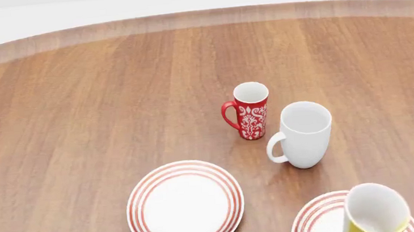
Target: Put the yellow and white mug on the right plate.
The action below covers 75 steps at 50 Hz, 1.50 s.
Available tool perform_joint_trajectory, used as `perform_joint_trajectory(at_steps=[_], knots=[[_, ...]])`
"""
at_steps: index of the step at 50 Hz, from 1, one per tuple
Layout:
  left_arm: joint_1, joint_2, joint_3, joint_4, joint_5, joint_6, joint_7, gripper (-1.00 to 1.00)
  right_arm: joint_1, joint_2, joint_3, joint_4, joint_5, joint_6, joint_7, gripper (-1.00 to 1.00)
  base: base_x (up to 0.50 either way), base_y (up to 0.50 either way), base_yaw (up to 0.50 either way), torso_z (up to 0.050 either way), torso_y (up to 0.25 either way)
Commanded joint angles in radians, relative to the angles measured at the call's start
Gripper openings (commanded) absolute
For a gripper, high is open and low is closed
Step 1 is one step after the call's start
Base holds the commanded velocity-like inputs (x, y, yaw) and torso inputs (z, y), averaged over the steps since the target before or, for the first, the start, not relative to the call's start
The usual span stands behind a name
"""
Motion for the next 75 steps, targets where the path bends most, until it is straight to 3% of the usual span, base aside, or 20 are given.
perform_joint_trajectory(at_steps=[1, 19, 39, 40, 52, 67, 75], knots=[[0.000, -0.003, 0.001, 0.006, -0.009, -0.005, -0.003, 1.00, 0.053, -0.025, -0.012, 0.110, -0.021, -0.032, -0.034, -1.00, 0.00, 0.00, 0.00, 0.000, 0.000], [-0.002, -0.008, 0.006, 0.006, -0.011, -0.003, -0.008, 1.00, 0.156, -0.070, -0.013, 0.391, -0.053, -0.135, -0.086, -1.00, 0.00, 0.00, 0.00, 0.000, 0.001], [-0.004, -0.012, 0.014, 0.002, -0.012, 0.002, -0.012, 1.00, 0.152, -0.070, -0.012, 0.392, -0.056, -0.135, -0.074, -1.00, 0.00, 0.00, 0.00, 0.000, 0.000], [-0.004, -0.012, 0.015, 0.002, -0.013, 0.002, -0.011, 1.00, 0.147, -0.068, -0.013, 0.383, -0.055, -0.133, -0.073, 1.00, 0.00, 0.00, 0.00, 0.000, 0.000], [-0.004, -0.014, 0.019, 0.002, -0.015, 0.004, -0.015, 1.00, 0.106, -0.054, 0.008, 0.292, -0.028, -0.107, -0.044, 1.00, 0.00, 0.00, 0.00, 0.000, 0.000], [-0.005, -0.017, 0.021, 0.003, -0.019, 0.004, -0.018, 1.00, -0.103, 0.057, 0.041, -0.279, 0.031, 0.027, 0.101, 1.00, 0.00, 0.00, 0.00, 0.000, 0.000], [-0.008, -0.017, 0.022, -0.002, -0.022, 0.008, -0.018, 1.00, -0.186, 0.071, 0.107, -0.430, 0.134, -0.021, 0.055, 1.00, 0.00, 0.00, 0.00, 0.000, 0.000]])
